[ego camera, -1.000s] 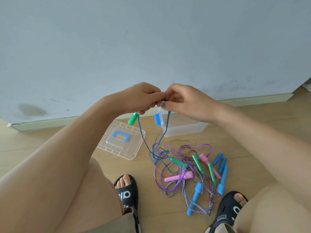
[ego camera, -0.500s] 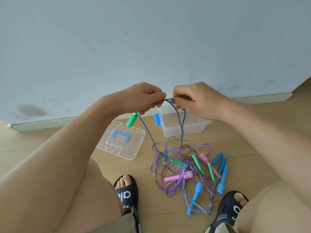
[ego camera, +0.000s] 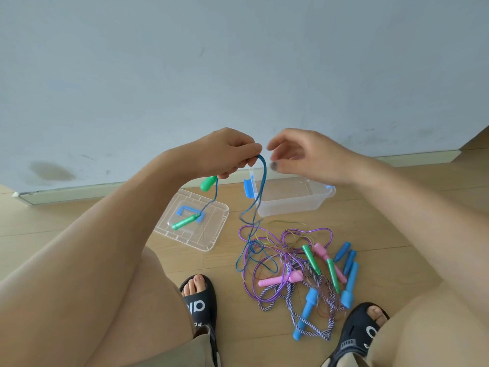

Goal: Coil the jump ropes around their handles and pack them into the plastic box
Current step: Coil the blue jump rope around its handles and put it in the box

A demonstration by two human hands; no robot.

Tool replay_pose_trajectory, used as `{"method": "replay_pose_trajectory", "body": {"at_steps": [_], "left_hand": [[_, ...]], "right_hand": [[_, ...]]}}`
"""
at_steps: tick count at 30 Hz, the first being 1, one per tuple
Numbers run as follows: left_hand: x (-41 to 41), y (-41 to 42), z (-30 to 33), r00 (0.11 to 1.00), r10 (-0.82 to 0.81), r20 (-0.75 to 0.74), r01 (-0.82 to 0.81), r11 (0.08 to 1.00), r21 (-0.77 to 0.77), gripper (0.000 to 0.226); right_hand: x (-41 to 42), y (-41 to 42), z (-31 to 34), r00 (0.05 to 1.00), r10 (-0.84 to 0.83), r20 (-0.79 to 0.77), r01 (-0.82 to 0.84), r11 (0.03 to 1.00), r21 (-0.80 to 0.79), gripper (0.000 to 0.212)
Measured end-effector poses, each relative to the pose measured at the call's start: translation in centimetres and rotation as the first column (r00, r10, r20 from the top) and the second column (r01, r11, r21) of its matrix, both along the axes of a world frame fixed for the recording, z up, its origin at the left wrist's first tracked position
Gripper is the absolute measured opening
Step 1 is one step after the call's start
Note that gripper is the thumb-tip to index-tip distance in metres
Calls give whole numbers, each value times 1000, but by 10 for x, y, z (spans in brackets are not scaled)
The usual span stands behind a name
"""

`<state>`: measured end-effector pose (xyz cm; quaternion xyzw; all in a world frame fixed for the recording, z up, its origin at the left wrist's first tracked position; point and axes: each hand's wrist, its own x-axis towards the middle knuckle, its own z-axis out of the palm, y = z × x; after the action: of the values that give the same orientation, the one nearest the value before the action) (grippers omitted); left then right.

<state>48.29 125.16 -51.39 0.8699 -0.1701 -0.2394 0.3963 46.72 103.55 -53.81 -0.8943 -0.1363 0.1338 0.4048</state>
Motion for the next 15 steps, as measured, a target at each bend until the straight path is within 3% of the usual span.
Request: {"method": "replay_pose_trajectory", "body": {"at_steps": [3,6,12,15], "left_hand": [[-1,-2,0,1000,-1,-9,1,1000,-11,33],[-1,1,-1,1000,-14,-19,14,1000,9,33],[0,5,-1,999,-16,-32,16,1000,18,33],[1,6,-1,999,-14,-44,15,1000,17,33]], "right_hand": [[-10,24,-4,970,28,243,-14,998,-62,16],[-12,26,-7,961,87,263,-61,993,-105,20],[-13,26,3,884,215,415,3,885,-466,26],[-16,25,6,868,257,424,-8,862,-507,26]]}}
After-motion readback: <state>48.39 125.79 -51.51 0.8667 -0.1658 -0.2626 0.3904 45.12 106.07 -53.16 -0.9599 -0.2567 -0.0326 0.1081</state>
